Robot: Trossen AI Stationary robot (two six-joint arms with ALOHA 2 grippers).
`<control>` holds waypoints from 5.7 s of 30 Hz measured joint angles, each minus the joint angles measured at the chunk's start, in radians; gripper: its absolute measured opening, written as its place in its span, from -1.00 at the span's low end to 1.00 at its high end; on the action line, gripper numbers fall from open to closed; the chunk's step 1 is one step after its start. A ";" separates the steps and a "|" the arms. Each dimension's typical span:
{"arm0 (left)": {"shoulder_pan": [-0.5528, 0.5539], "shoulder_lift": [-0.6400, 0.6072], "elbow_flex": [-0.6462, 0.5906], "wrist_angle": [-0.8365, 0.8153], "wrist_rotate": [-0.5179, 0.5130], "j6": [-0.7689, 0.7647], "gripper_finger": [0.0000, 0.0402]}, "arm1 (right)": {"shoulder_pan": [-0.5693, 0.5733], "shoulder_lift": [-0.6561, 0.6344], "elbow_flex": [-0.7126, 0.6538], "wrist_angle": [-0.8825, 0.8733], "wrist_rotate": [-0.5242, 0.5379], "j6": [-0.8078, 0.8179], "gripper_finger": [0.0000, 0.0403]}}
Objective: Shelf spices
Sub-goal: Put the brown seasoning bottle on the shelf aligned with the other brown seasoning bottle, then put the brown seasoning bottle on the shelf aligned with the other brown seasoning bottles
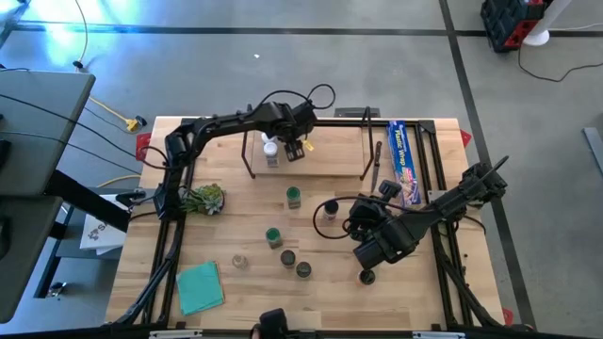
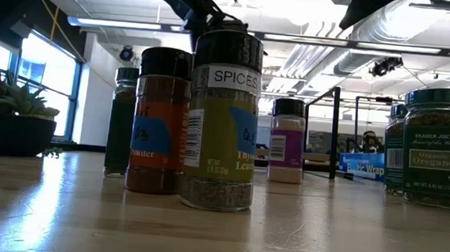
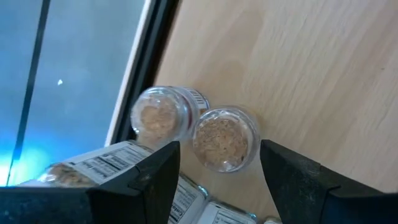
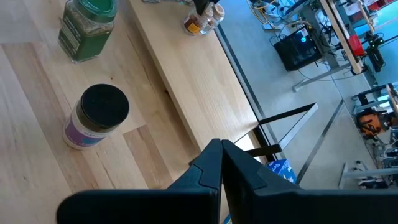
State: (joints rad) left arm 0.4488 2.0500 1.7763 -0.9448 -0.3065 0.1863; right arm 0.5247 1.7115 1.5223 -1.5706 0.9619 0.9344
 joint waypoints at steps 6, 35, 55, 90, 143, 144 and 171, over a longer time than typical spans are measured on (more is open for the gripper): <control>-0.009 -0.044 0.000 0.000 0.009 -0.005 0.09 | 0.000 0.000 0.000 0.000 0.000 0.000 -0.98; 0.018 -0.001 -0.012 0.076 0.110 0.025 -0.47 | -0.008 0.000 0.000 0.005 0.032 0.000 -0.98; -0.136 -0.174 -0.015 -0.018 0.130 0.094 -0.47 | -0.008 0.000 0.000 0.000 0.029 -0.008 -0.98; -0.930 -1.076 -1.274 0.462 0.359 -0.783 0.07 | -0.060 0.000 0.000 0.174 0.118 -0.202 -0.98; -0.466 -0.669 -0.586 0.375 0.136 -0.107 -0.15 | -0.018 0.000 0.000 0.111 0.125 -0.190 -0.98; -0.421 -0.645 -0.586 0.420 0.156 -0.078 -0.15 | -0.009 0.000 0.000 0.093 0.122 -0.165 -0.98; -0.068 -0.226 -0.431 0.439 0.192 -0.062 -0.02 | 0.016 0.000 0.000 0.000 0.121 -0.026 -0.98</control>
State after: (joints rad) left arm 0.3805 1.8240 1.3457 -0.5060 -0.1146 0.1242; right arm 0.5411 1.7119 1.5227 -1.5711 1.0824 0.9085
